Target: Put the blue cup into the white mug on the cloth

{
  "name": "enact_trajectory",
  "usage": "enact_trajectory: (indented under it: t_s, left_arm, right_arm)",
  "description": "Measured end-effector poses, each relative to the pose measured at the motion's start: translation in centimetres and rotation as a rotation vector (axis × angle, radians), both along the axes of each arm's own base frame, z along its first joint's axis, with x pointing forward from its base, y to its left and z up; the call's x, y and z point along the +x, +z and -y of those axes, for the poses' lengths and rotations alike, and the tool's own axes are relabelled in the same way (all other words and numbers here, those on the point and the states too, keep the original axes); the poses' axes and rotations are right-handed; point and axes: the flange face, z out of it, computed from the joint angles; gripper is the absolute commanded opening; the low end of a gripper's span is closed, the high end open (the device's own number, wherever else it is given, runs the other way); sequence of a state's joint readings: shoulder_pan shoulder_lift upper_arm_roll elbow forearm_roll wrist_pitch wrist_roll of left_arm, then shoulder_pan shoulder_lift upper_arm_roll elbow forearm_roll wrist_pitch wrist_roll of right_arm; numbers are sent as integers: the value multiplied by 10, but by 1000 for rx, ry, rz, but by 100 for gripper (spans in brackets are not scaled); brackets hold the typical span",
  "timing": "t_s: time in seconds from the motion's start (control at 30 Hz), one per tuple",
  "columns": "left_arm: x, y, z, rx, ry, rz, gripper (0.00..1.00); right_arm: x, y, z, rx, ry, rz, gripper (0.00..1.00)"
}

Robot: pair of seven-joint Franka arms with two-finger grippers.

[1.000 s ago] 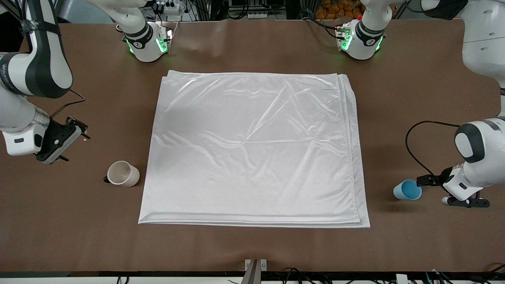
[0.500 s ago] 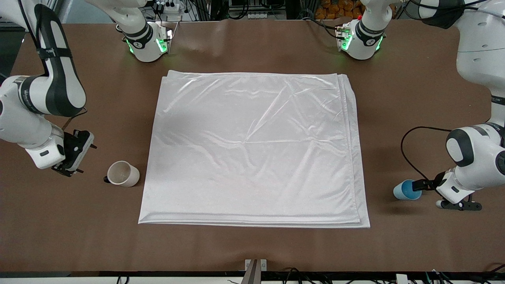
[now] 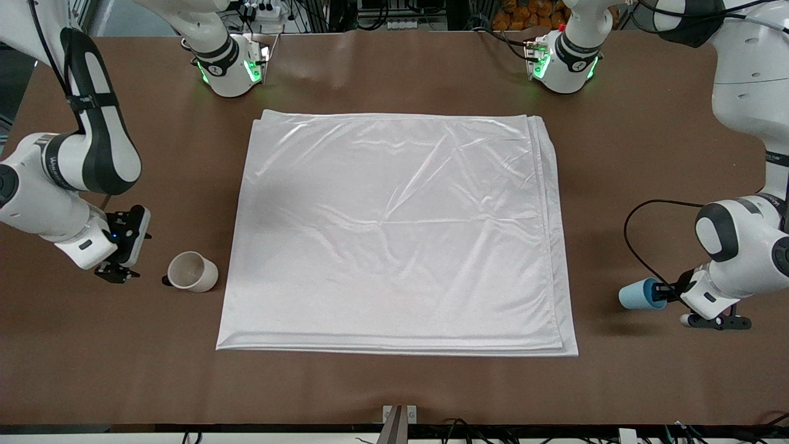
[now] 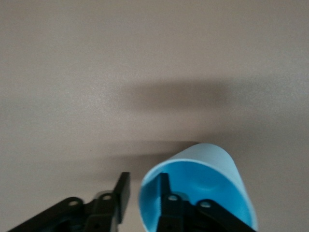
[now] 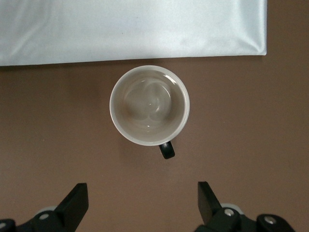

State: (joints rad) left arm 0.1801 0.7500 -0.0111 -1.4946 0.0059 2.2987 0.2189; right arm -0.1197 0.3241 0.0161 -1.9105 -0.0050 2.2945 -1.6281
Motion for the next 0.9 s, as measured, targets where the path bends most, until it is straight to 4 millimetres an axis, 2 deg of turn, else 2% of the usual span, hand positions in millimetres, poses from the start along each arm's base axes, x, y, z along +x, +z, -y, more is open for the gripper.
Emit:
enact_trajectory:
  t_s: [0.57, 0.9]
  left_arm:
    - [9, 24, 2, 0, 6, 43, 0]
    - [8, 62, 4, 0, 6, 49, 0]
  right_arm:
    - [6, -20, 0, -10, 138, 17, 100]
    - [9, -37, -2, -12, 172, 24, 100]
